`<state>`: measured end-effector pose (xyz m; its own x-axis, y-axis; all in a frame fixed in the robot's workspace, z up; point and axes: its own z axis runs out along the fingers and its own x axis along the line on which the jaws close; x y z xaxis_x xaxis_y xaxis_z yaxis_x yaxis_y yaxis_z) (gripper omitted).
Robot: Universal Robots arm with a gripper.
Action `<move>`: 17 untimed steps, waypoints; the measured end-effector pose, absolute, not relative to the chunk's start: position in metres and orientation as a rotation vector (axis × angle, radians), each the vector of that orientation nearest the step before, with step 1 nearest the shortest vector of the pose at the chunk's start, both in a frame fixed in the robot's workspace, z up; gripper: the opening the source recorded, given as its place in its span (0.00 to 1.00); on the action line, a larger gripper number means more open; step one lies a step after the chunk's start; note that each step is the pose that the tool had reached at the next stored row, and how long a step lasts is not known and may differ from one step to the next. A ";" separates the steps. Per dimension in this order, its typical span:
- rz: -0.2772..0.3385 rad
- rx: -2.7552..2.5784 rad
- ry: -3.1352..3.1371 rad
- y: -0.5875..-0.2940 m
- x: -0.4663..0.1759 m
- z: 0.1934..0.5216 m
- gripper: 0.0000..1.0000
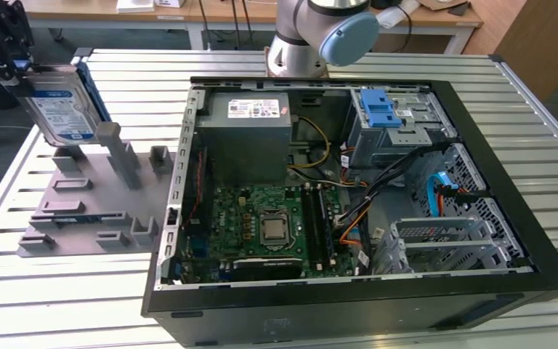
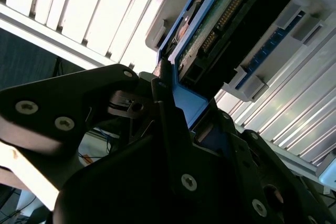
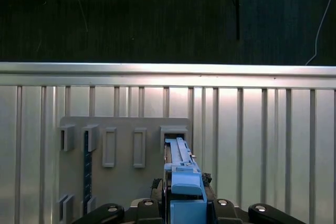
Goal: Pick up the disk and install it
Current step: 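Pick up the disk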
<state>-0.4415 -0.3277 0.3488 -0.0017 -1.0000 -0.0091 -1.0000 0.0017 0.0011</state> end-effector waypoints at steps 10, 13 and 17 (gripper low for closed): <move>0.011 -2.216 2.219 -0.328 -0.442 0.354 0.36; 0.011 -2.216 2.219 -0.328 -0.442 0.355 0.36; 0.011 -2.216 2.219 -0.328 -0.442 0.357 0.36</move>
<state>-0.4415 -0.3277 0.3574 -0.0017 -1.0000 -0.0091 -1.0000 0.0017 0.0011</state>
